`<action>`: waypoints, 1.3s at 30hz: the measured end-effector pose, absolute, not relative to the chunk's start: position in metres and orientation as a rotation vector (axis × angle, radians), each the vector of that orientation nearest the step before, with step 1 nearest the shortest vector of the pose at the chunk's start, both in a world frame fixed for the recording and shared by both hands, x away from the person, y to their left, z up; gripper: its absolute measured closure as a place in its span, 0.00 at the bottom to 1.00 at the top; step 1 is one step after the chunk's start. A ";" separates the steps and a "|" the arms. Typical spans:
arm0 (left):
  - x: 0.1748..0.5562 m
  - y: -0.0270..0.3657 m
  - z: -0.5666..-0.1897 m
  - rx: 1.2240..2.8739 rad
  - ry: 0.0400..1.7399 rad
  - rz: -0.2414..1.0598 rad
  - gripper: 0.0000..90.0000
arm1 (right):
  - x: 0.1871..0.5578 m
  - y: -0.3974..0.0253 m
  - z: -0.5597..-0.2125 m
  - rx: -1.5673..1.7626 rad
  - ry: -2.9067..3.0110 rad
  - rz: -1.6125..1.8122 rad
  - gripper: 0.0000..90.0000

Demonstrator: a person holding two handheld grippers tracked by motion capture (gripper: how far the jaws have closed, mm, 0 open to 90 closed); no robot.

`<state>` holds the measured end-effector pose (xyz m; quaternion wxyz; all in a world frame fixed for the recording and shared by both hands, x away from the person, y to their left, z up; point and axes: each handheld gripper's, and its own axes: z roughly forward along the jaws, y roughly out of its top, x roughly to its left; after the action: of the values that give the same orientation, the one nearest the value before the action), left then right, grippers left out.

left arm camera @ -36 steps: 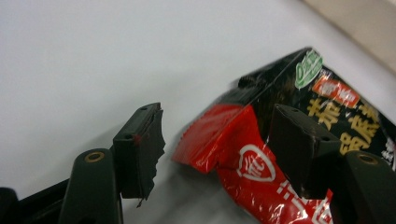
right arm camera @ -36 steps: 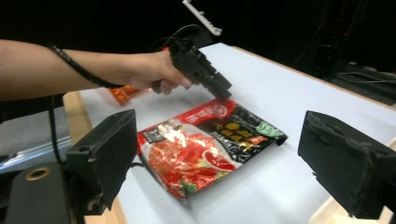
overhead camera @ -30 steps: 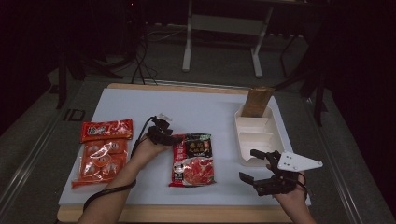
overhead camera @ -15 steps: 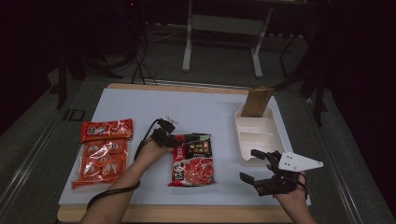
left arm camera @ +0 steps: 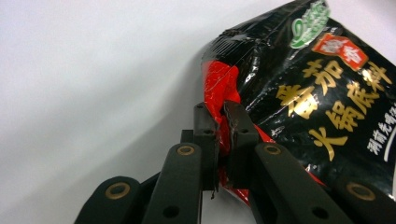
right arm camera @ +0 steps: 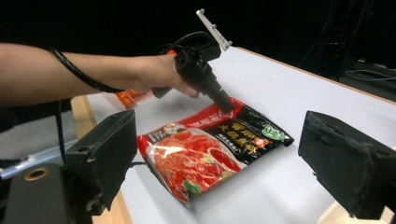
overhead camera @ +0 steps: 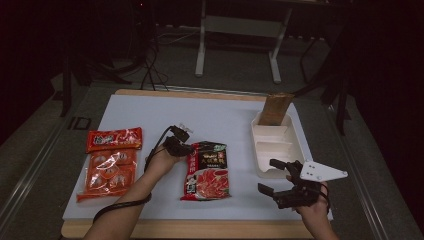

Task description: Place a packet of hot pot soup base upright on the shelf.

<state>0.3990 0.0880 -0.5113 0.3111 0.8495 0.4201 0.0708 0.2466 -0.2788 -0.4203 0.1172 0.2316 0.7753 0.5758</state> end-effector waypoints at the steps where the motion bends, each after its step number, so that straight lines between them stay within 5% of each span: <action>1: 0.398 0.088 -0.509 2.245 1.101 0.191 0.96 | 0.247 -0.279 -0.420 0.683 2.262 1.694 0.13; 39: 0.311 0.060 -0.404 2.110 0.577 0.510 0.98 | 0.252 -0.279 -0.409 0.761 2.172 1.635 0.12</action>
<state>0.3110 0.0597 -0.4042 0.4330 0.8467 0.2318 0.2046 0.2516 -0.2786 -0.4095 0.1585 0.2662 0.7597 0.5717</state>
